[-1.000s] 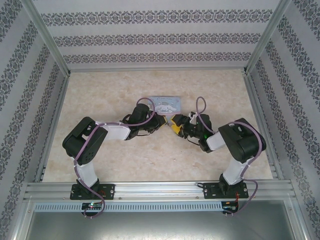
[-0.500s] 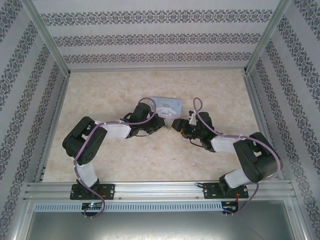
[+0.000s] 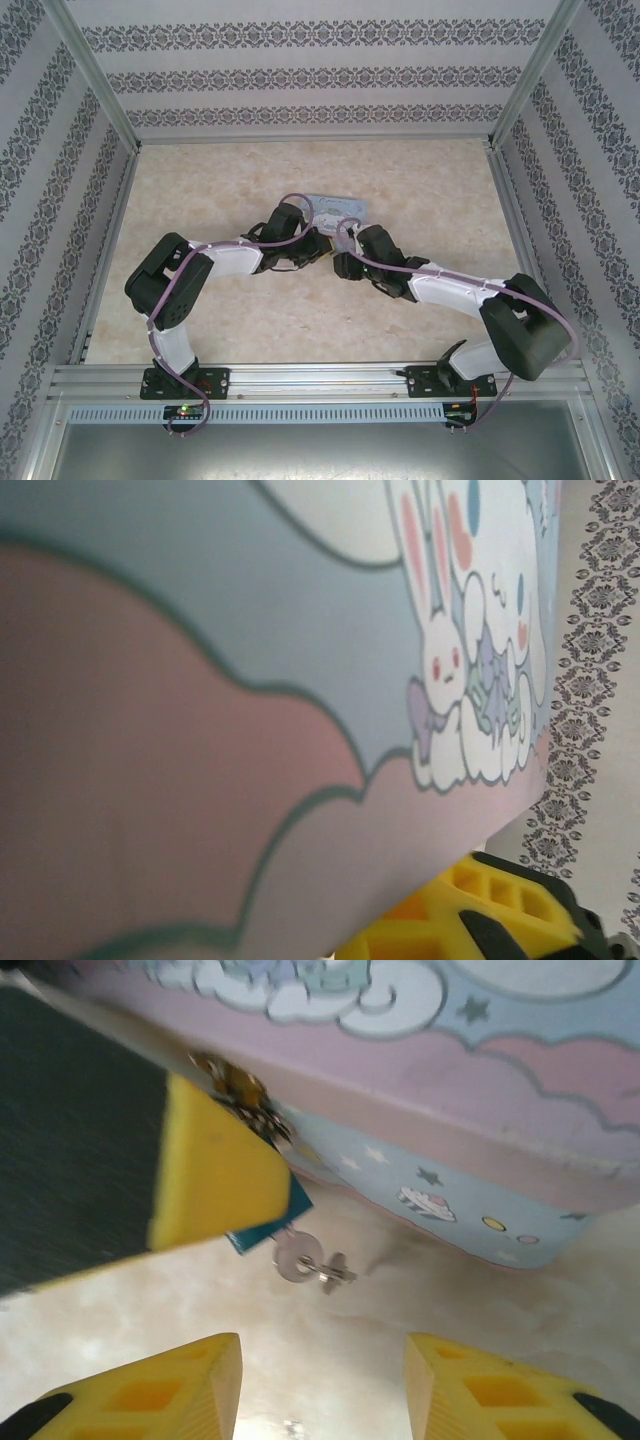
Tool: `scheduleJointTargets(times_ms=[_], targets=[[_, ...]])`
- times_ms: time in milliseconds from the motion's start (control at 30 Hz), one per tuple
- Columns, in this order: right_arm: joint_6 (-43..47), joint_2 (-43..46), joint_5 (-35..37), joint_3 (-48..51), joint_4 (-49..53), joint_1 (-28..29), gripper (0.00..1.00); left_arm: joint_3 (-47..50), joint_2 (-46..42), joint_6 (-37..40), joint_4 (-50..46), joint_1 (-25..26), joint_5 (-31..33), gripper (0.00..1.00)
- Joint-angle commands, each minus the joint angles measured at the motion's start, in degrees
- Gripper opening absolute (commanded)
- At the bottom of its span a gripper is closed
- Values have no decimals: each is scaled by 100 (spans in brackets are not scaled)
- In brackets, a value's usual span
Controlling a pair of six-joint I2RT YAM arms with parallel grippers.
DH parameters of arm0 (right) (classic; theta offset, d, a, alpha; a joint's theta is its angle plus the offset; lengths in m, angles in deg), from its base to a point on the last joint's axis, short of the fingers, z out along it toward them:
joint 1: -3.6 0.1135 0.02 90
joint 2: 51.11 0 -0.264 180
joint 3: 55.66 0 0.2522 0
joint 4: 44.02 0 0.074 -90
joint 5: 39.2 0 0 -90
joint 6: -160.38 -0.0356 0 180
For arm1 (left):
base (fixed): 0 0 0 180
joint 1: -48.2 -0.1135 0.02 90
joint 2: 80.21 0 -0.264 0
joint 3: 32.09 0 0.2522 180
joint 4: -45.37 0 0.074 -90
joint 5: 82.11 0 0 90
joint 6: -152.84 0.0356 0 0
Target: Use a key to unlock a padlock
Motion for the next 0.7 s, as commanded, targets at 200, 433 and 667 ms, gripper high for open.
scheduleJointTargets(times_ms=[200, 433, 667], targets=[[1049, -517, 1178, -246, 37, 549, 43, -232, 17, 143, -89, -48, -262, 0], [1047, -880, 1477, -447, -90, 584, 40, -223, 17, 124, -76, -50, -290, 0], [1113, -1079, 1638, -720, -80, 567, 38, -173, 8, 111, -61, -42, -287, 0]])
